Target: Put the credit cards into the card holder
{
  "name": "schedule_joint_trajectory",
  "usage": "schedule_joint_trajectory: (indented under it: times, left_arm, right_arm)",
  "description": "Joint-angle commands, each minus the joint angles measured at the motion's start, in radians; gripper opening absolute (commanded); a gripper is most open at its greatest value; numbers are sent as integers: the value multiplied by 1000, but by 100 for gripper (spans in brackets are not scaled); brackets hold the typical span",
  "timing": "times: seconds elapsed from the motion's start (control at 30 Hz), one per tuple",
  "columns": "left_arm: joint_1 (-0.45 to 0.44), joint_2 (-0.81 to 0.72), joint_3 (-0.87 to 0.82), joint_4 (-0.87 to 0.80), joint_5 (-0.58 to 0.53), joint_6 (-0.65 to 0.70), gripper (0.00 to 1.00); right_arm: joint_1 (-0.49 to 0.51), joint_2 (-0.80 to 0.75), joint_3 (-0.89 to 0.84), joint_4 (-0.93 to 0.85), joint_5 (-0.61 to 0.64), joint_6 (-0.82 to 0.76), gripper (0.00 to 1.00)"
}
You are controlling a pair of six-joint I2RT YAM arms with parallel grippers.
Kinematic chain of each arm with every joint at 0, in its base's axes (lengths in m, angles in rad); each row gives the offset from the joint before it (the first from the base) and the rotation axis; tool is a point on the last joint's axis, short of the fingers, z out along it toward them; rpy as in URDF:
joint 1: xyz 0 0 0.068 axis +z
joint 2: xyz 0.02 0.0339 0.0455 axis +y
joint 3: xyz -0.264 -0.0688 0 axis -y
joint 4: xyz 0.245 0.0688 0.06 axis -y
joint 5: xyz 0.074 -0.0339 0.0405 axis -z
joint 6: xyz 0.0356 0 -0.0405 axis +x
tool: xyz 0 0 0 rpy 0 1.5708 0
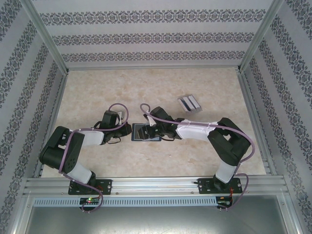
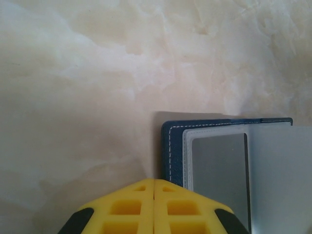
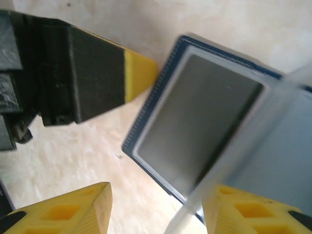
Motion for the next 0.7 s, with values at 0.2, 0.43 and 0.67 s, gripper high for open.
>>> schedule_joint_trajectory:
  times: [0.2,0.43,0.67]
  left_arm:
    - [10,-232,-66,-62,-176,106,22]
    - [16,-255,-98,-35,-235,86,29]
    - [-35,-491,-178,7,-247,177,36]
  right_arm:
    - [20,18,-39,289,-97,47,58]
    - [-61,-225,-81,57,177,-100,61]
    - [-275,-240,117,-281,211,-166,76]
